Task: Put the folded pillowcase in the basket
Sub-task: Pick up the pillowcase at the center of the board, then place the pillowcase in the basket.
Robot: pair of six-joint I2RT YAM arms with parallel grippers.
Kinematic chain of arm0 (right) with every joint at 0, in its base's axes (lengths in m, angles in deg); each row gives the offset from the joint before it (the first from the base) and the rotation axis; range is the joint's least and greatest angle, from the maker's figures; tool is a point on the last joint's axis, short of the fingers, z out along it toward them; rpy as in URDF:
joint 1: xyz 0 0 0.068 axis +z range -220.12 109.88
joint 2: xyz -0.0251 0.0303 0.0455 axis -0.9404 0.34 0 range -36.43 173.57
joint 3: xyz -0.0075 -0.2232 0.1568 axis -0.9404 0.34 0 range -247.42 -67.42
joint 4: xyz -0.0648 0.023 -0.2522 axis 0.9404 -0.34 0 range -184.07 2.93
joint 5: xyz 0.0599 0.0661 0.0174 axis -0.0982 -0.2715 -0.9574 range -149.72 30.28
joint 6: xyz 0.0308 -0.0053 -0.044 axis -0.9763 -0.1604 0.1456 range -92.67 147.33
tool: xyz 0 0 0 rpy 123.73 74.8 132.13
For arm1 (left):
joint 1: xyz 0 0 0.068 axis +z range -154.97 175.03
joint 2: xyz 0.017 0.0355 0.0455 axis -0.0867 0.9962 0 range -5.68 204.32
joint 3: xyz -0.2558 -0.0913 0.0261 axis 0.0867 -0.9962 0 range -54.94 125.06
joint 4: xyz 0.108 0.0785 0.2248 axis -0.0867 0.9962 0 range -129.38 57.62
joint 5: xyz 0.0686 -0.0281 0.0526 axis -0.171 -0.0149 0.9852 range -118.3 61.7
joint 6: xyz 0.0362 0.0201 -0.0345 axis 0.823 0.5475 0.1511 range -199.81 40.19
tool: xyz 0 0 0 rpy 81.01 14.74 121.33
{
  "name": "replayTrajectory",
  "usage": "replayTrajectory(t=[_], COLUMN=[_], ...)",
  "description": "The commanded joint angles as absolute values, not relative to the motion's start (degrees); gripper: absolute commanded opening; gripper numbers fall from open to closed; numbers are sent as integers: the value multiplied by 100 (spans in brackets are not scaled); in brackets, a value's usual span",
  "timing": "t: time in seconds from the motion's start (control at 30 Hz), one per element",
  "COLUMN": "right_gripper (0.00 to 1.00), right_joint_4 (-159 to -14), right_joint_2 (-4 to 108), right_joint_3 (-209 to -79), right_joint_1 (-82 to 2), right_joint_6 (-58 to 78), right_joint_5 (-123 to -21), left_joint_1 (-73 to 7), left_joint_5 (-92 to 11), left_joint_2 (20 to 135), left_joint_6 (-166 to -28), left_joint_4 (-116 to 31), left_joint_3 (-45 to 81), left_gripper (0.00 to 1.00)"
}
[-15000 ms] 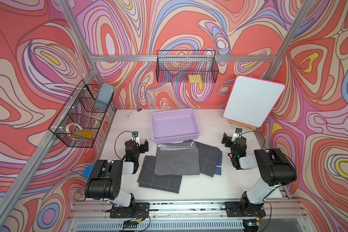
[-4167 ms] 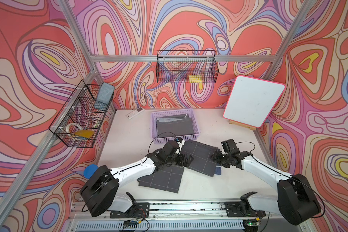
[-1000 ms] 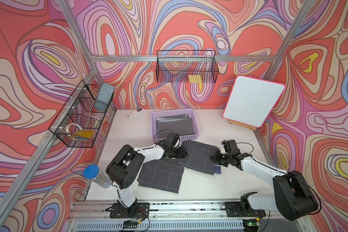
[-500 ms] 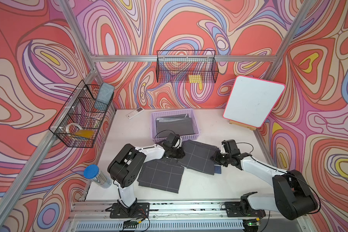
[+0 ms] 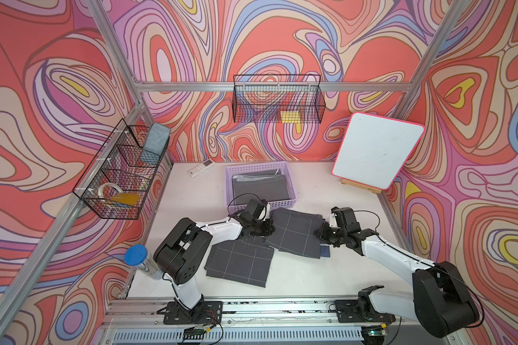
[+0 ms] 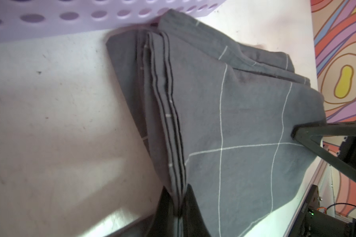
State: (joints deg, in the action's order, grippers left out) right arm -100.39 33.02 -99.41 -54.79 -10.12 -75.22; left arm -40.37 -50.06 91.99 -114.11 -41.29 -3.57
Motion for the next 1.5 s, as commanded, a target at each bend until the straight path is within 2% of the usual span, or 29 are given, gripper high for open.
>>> replayTrajectory(t=[0.0, 0.4, 0.63, 0.87, 1.13, 1.47], right_gripper=[0, 0, 0, 0, 0, 0], right_joint_4=[-10038, -10598, -10551, -10161, -9640, -9266], right_joint_2=[2899, 2220, 2393, 3181, 4637, 6456], right_joint_3=[-9906, -10189, -10722, -11584, -12796, -14373], right_joint_1=[-5507, -5507, -5508, -5509, -5509, -5509], right_joint_6=[-880, -612, -441, -292, -72, 19], right_joint_5=[-7248, -7090, -7223, -7485, -7924, -8298], left_joint_1=[-4061, -4224, -4214, -3914, -3230, -2356], left_joint_5=[-5054, -4800, -4227, -3959, -3931, -4486], left_joint_2=[8806, 7938, 7399, 7307, 7566, 8476], left_joint_6=[-11399, -11382, -11318, -11129, -10751, -10559], left_joint_4=[-4343, -4046, -3787, -3438, -3292, -3643], left_joint_3=[-473, -557, -450, -53, 473, 985], left_gripper=[0, 0, 0, 0, 0, 0])
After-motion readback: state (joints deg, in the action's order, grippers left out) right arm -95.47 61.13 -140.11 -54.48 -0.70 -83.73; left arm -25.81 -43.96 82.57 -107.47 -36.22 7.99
